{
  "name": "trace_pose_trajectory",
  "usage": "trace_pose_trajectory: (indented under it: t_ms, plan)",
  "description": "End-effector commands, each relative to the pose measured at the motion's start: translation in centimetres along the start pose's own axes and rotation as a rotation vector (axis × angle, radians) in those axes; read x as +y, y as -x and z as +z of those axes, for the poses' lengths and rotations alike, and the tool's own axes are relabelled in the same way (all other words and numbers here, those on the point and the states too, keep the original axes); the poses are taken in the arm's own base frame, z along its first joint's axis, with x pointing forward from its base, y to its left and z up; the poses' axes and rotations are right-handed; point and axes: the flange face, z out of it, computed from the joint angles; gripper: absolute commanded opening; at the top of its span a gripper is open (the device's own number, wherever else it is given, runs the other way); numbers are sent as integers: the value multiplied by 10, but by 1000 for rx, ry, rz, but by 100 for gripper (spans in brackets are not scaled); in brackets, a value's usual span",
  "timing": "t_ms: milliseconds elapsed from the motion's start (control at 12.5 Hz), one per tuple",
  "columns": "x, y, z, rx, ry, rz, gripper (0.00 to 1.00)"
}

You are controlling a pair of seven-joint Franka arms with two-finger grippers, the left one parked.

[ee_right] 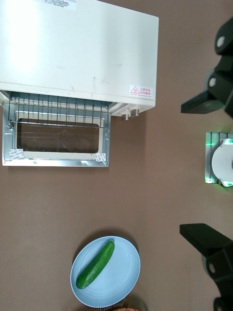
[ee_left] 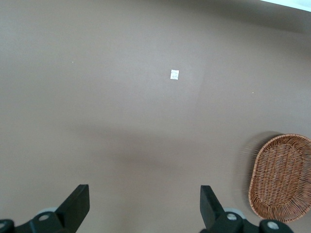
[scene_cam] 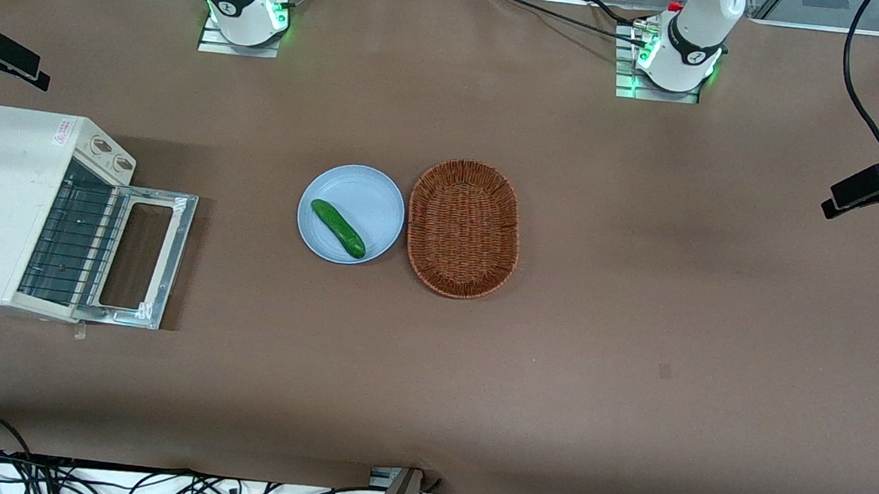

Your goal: Open oven door with right arm only

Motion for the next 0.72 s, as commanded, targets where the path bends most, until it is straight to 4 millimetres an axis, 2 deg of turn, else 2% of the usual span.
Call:
trace_pose_trajectory:
  t_ms: [0,642]
  plan:
    - [1,1,-2,23,-19,0,100]
    - [-4,-8,1,41,-18,-9,100]
